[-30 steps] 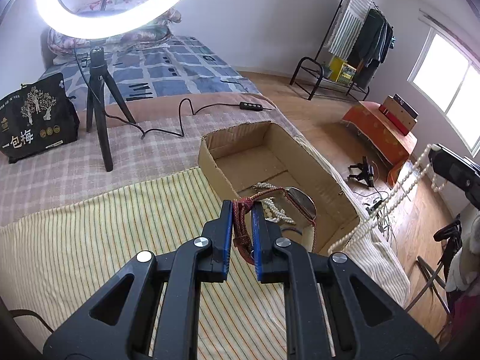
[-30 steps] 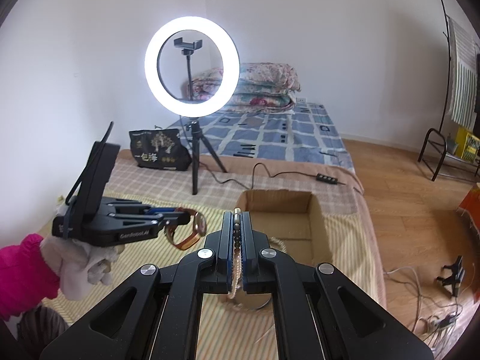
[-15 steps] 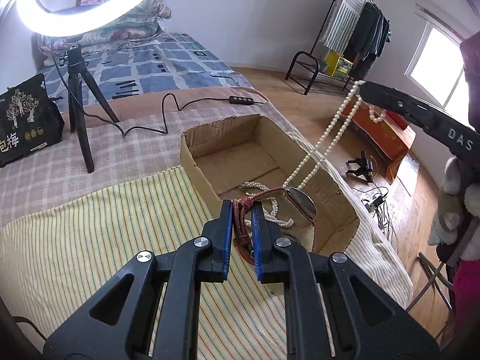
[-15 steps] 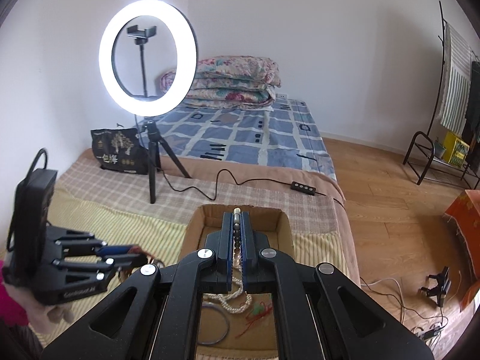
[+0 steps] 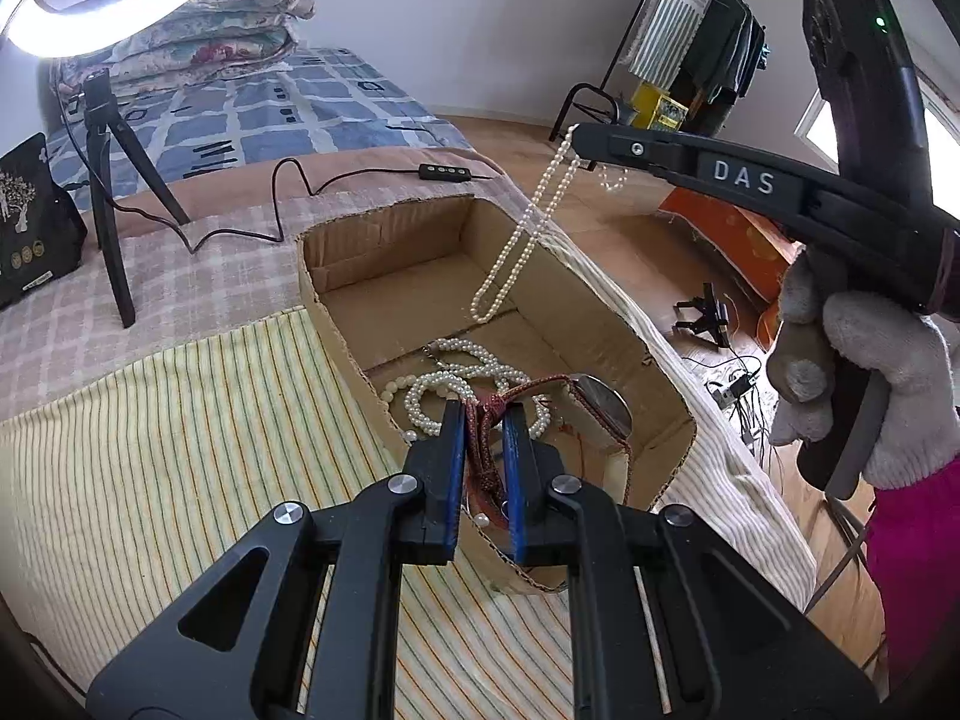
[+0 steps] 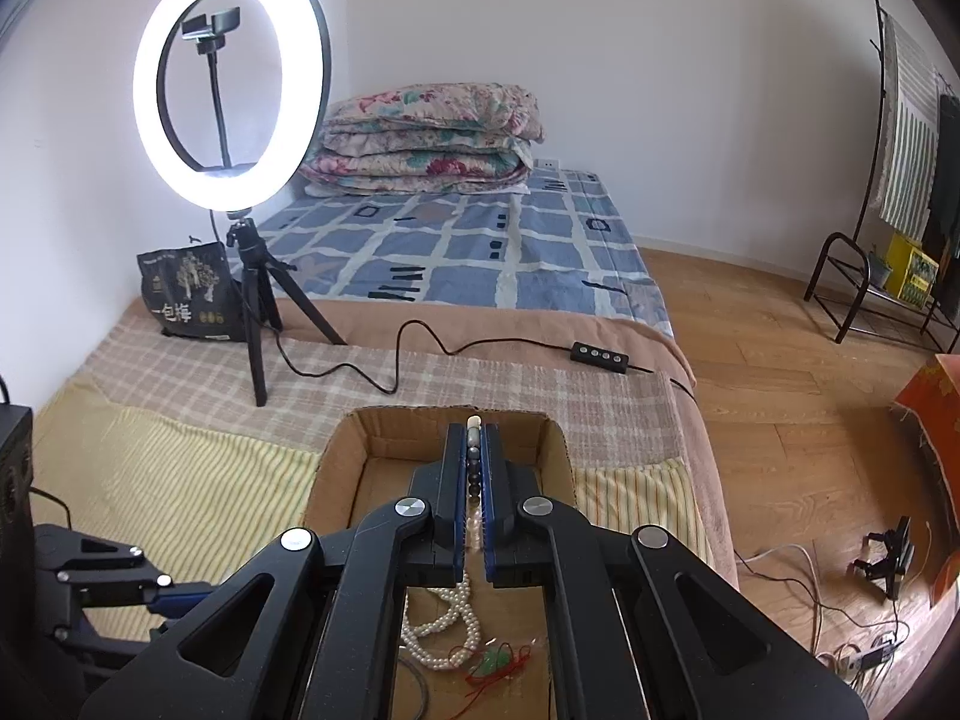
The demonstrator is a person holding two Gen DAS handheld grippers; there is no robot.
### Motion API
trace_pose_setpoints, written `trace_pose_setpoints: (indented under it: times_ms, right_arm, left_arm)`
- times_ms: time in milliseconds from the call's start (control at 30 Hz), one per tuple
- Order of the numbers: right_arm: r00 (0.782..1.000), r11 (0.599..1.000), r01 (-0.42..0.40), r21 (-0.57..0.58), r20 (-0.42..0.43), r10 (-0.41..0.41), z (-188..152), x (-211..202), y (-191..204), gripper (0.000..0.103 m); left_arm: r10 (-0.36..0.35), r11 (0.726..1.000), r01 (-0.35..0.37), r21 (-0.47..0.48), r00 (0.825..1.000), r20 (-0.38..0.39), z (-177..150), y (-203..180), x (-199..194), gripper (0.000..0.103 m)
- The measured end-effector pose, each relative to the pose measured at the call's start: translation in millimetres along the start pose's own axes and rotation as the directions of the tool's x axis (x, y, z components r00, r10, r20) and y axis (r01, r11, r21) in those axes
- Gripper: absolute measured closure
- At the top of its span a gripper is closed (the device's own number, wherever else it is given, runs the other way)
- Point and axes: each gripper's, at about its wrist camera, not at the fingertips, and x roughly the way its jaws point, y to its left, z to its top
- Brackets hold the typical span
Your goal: Organize jewelry
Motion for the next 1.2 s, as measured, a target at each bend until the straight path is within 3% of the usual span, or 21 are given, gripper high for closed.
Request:
trace_pose_setpoints:
  times_ms: [300, 333, 367, 433, 500, 633, 1200]
  right_arm:
    - [1.000, 1.000, -0.013, 0.011, -0.026, 0.013, -3, 10, -2, 0.100]
    - [1.000, 1.000, -0.007, 0.011, -0.026, 0.007, -3, 10, -2, 0.096]
    - [1.000, 1.000, 0.000, 0.010, -0.029, 0.000, -3, 11, -2, 0.091]
    - [0.999, 1.000, 0.026, 0.008, -0.027, -0.026, -3, 10, -1, 0.045]
    - [0.998, 0.998, 0.056, 0.009, -0.001, -0.056, -3, 6, -1, 0.030]
    - [0.998, 0.998, 0.061, 0.025, 0.004, -0.061, -1, 2, -3, 0.027]
    - [0.996, 0.996, 0.090, 0.027, 0.021, -0.090, 0, -24, 3, 0.024]
  left_arm:
    - [-0.016, 0.999, 0.016, 0.038, 1.000, -0.008, -2, -15, 3, 0.091]
    - [-0.015, 0.999, 0.016, 0.040, 1.000, -0.007, -2, -15, 3, 0.089]
    - [-0.018, 0.999, 0.018, 0.041, 1.000, -0.006, -2, -15, 3, 0.085]
    - [-0.014, 0.999, 0.014, 0.045, 1.000, -0.001, -2, -17, 2, 0.076]
    - [-0.012, 0.998, 0.011, 0.054, 1.000, 0.013, -1, -18, -1, 0.069]
    - [0.002, 0.998, -0.004, 0.060, 0.999, 0.033, 0, -20, -5, 0.042]
    - [0.068, 0.993, -0.077, 0.091, 0.993, 0.099, -1, -32, -37, 0.035]
